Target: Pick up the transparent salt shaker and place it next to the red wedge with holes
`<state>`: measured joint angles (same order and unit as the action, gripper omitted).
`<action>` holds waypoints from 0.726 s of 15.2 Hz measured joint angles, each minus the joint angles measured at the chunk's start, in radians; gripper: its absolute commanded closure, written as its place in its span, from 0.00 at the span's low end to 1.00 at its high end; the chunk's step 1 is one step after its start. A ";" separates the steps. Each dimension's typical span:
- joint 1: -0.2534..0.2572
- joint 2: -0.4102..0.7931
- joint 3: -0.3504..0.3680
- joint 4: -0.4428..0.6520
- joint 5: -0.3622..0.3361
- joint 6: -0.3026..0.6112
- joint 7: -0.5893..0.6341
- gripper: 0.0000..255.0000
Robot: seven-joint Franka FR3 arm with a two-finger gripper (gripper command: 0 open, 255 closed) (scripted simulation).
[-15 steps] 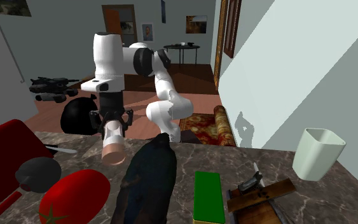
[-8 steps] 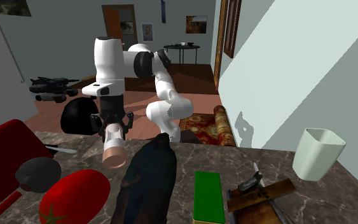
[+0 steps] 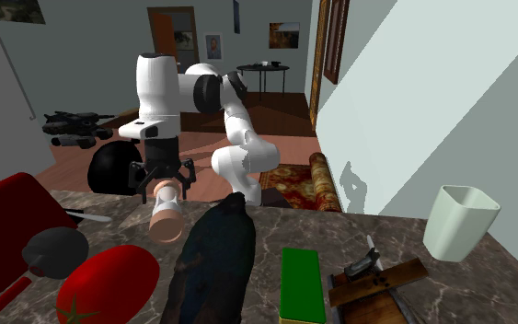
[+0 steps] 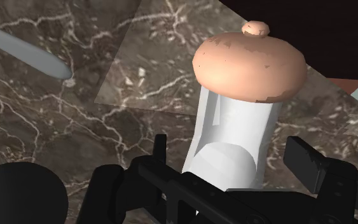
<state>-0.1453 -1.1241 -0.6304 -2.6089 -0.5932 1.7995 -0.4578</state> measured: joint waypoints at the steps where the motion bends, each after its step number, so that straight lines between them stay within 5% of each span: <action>1: 0.002 0.000 0.007 0.016 0.007 -0.015 -0.004 0.00; 5: 0.011 -0.003 0.066 0.100 0.056 -0.106 -0.012 0.00; 11: 0.010 -0.005 0.072 0.107 0.060 -0.117 -0.014 0.00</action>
